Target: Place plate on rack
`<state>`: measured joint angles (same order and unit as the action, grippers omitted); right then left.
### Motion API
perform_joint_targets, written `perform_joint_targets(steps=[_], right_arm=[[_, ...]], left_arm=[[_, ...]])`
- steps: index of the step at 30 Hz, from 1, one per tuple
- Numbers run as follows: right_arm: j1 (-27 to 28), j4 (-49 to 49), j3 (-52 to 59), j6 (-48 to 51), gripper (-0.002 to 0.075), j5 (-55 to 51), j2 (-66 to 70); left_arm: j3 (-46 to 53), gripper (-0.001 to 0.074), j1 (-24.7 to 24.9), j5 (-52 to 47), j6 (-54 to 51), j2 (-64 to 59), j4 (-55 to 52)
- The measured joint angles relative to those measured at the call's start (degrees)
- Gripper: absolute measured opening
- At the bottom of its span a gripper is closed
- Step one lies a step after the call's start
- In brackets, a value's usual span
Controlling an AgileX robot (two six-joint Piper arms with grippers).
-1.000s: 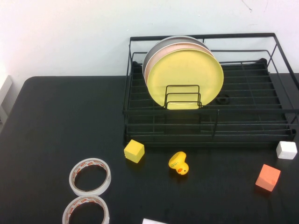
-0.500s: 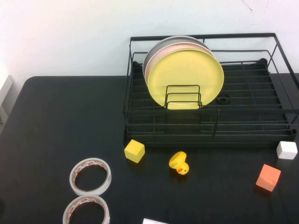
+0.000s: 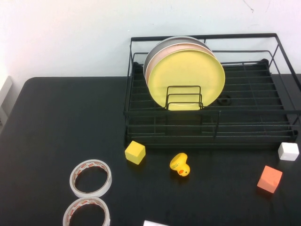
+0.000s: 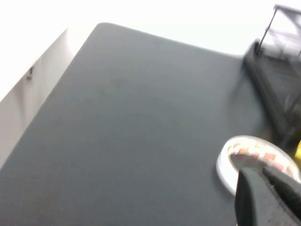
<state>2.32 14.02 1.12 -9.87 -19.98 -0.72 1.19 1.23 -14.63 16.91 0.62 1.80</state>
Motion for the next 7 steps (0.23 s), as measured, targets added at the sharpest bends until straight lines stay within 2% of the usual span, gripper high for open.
perform_joint_targets(steps=[7], right_arm=[[0.0, 0.0, 0.0, 0.0, 0.0011, 0.0, 0.0]], left_arm=[[-0.11, -0.0001, 0.0, -3.2, -6.88, 0.04, 1.09]])
